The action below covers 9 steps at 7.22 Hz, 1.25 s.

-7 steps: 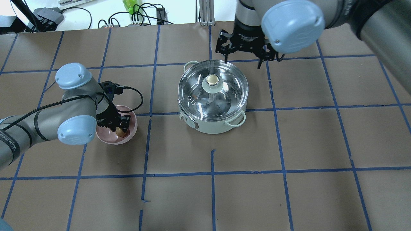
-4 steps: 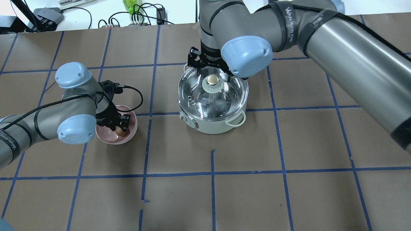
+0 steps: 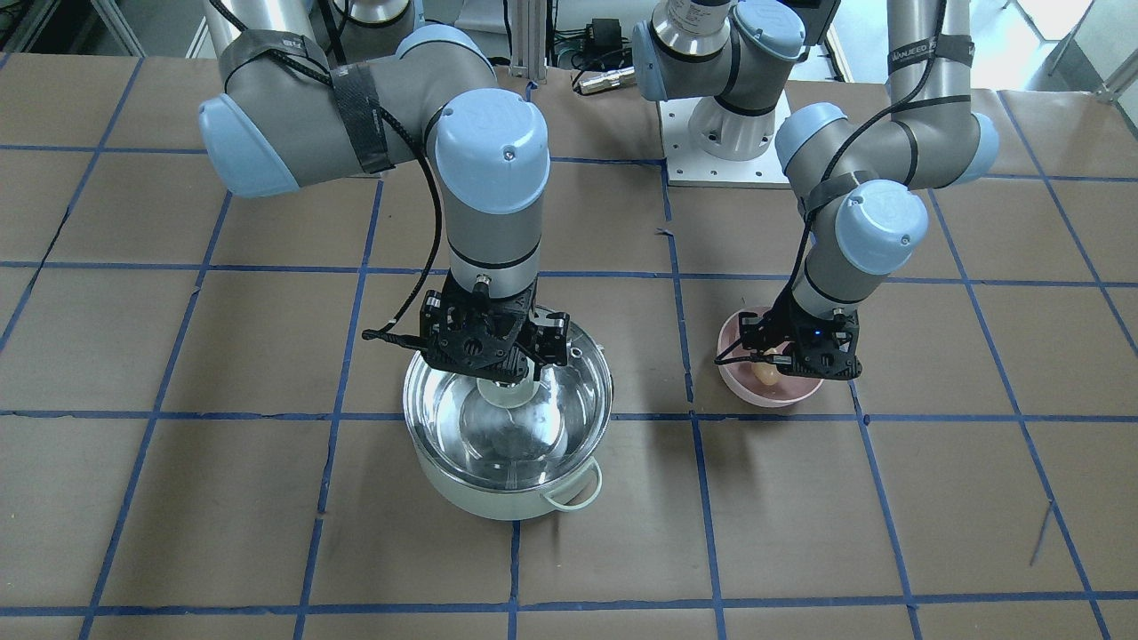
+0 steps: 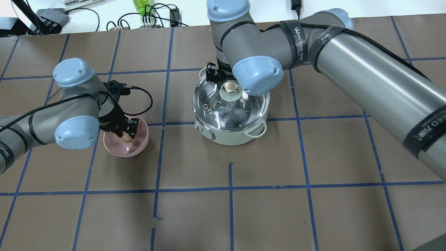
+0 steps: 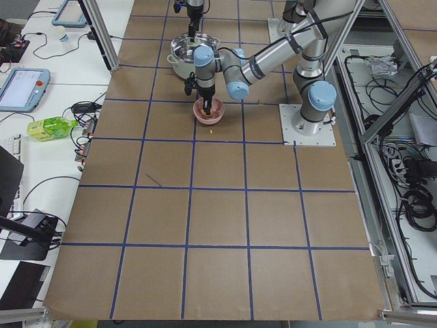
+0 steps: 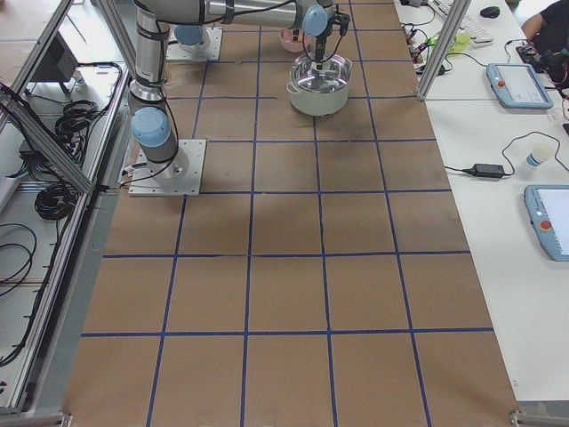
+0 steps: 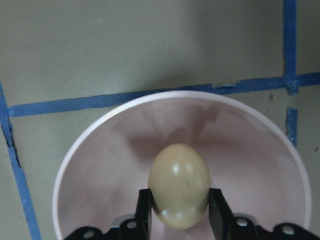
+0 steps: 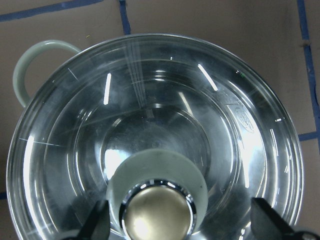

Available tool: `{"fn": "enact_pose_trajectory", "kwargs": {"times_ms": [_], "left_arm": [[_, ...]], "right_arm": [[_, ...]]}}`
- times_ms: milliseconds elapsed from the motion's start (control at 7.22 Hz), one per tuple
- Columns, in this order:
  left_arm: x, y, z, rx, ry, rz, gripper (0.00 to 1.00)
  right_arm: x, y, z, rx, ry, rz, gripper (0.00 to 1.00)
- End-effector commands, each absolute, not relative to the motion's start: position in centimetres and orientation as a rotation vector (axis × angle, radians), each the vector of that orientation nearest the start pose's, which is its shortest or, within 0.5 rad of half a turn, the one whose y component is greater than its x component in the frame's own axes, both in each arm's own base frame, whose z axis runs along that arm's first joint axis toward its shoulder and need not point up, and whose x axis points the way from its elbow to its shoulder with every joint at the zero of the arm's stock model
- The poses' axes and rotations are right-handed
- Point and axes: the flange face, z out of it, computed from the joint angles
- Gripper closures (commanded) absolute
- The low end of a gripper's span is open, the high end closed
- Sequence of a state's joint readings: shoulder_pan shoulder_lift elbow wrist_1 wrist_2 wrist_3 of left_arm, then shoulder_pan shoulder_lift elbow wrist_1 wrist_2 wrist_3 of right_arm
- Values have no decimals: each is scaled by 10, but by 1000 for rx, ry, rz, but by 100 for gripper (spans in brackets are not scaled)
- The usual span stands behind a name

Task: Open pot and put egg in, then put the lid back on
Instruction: 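Grasp the glass lid knob with the right gripper while the left gripper lifts the egg, then lift the glass lid off the pot and move it away with the right gripper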

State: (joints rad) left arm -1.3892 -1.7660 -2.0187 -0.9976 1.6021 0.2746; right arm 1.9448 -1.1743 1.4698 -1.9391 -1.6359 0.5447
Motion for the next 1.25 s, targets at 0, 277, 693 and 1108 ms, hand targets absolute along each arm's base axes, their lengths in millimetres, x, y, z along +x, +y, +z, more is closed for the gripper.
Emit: {"fn": "enact_pose_trajectory", "kwargs": {"times_ms": [0, 277, 693, 1108], "left_arm": [[-39, -521, 288, 149, 3132, 176, 80], [-47, -530, 308, 172, 3133, 163, 80], [-50, -529, 308, 177, 3151, 157, 80], [-50, -530, 309, 179, 3151, 153, 80]], "right_arm": [[356, -559, 344, 272, 3138, -177, 0], [356, -559, 345, 256, 3138, -181, 3], [361, -556, 349, 245, 3087, -149, 54], [360, -558, 355, 205, 3089, -159, 67]]}}
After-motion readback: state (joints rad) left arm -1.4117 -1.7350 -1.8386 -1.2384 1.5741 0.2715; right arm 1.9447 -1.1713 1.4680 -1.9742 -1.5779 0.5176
